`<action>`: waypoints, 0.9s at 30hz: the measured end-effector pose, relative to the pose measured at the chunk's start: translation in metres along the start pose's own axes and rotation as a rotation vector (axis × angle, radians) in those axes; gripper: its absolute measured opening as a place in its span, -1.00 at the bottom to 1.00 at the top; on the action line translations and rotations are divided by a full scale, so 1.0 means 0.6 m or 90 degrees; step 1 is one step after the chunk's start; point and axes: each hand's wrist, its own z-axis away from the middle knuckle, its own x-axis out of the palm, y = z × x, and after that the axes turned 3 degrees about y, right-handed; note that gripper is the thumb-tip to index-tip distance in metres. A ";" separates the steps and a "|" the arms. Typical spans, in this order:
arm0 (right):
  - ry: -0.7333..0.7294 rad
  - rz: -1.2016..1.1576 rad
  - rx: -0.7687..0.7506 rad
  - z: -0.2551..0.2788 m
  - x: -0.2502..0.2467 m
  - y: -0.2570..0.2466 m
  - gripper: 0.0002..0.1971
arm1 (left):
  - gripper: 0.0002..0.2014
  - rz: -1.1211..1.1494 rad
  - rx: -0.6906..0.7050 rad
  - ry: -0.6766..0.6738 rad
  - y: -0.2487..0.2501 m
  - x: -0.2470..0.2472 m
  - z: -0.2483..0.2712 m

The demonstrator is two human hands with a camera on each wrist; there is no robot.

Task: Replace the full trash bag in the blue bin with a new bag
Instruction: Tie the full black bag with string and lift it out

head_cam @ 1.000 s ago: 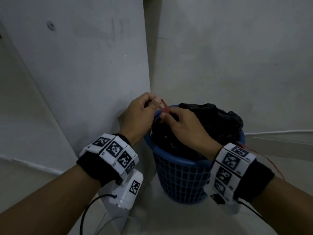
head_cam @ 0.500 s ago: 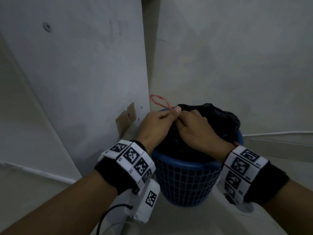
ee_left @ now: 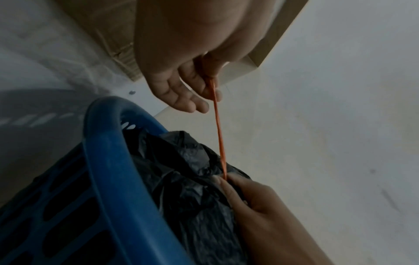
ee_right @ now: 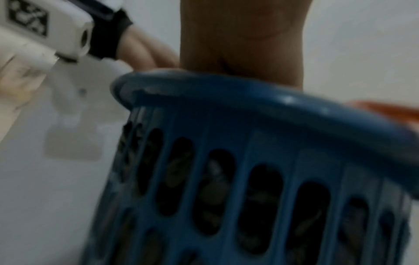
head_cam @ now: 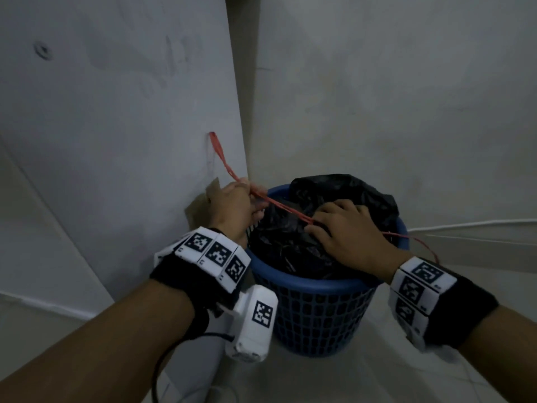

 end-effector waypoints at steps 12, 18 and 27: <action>0.283 -0.206 -0.012 0.072 -0.031 0.086 -0.64 | -0.75 0.025 0.136 -0.171 0.013 0.063 0.037; 0.079 -0.231 0.064 0.093 -0.038 0.119 -0.64 | -0.74 -0.168 0.322 -0.215 -0.009 0.105 0.058; -0.011 -0.075 0.080 0.108 -0.038 0.128 -0.60 | -0.76 -0.233 0.334 -0.201 -0.034 0.136 0.053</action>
